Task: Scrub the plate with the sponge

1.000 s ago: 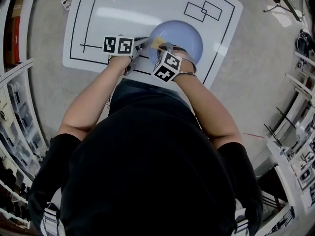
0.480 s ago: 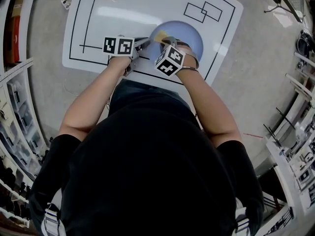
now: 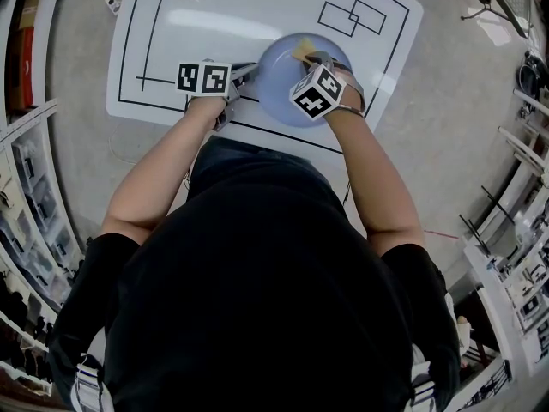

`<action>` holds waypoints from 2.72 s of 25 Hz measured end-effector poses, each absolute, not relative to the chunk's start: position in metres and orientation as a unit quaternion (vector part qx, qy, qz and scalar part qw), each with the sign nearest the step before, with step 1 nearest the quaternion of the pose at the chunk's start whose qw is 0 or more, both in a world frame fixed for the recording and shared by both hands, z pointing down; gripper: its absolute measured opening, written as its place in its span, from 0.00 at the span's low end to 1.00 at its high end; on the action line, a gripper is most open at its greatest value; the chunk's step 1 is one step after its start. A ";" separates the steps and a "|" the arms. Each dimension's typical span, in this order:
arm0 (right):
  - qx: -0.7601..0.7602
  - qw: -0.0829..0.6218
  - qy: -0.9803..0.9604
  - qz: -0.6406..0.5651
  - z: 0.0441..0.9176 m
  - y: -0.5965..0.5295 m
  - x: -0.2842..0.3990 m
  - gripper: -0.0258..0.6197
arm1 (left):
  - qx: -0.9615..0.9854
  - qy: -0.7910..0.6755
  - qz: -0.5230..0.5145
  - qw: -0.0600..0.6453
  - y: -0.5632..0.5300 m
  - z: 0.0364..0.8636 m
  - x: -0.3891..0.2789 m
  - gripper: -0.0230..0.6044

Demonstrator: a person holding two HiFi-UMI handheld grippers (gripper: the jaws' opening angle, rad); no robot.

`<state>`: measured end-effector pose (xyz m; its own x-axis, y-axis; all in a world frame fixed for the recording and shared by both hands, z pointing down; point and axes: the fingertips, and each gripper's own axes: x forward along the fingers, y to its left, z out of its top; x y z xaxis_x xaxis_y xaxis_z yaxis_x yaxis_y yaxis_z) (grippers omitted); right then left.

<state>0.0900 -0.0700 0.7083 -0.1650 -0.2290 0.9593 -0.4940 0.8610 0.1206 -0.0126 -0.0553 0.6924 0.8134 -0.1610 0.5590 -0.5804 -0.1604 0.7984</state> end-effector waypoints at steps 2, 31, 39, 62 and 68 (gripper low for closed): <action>0.245 0.606 -0.749 0.113 0.708 -0.067 0.103 0.09 | 0.742 -0.251 0.177 0.597 -0.055 0.692 -0.012 0.09; 0.155 0.604 -0.765 0.159 0.709 0.039 0.059 0.10 | 0.745 -0.283 0.165 0.581 -0.058 0.692 -0.013 0.09; 0.159 0.575 -0.787 0.156 0.708 0.006 0.034 0.10 | 0.748 -0.279 0.167 0.579 -0.059 0.692 -0.013 0.09; 0.173 0.567 -0.790 0.158 0.709 0.002 0.034 0.09 | 0.744 -0.258 0.157 0.596 -0.058 0.694 -0.013 0.10; 0.171 0.560 -0.795 0.160 0.703 0.002 0.035 0.09 | 0.737 -0.261 0.162 0.602 -0.060 0.694 -0.014 0.16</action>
<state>0.0351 0.0018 0.7034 -0.3138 -0.0926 0.9450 -0.4510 0.8904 -0.0626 -0.0141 -0.0604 0.6943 0.8114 -0.1888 0.5531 -0.5797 -0.1395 0.8028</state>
